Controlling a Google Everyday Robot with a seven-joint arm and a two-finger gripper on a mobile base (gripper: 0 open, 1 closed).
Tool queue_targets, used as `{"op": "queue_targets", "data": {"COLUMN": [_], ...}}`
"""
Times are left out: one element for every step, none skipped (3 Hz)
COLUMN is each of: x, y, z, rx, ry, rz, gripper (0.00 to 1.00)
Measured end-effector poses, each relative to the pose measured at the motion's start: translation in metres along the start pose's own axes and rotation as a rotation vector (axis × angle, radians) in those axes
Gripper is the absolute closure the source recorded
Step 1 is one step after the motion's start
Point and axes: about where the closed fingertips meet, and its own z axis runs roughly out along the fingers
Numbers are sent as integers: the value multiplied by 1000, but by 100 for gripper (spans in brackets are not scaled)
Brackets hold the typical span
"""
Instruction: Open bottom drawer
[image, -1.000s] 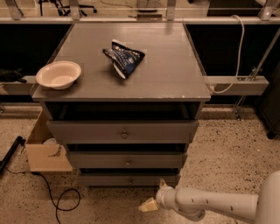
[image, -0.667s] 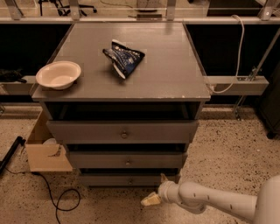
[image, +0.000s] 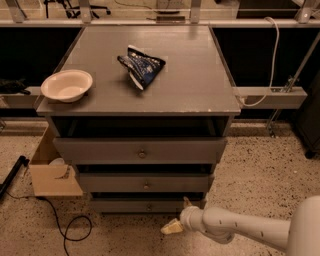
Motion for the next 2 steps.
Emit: {"op": "queue_targets", "data": {"x": [-5,-13], "y": [-16,-31], "z": [8,17], "rx": [50,84], "ry": [20,38], "rz": [-41,-85], "gripper": [0,0]}}
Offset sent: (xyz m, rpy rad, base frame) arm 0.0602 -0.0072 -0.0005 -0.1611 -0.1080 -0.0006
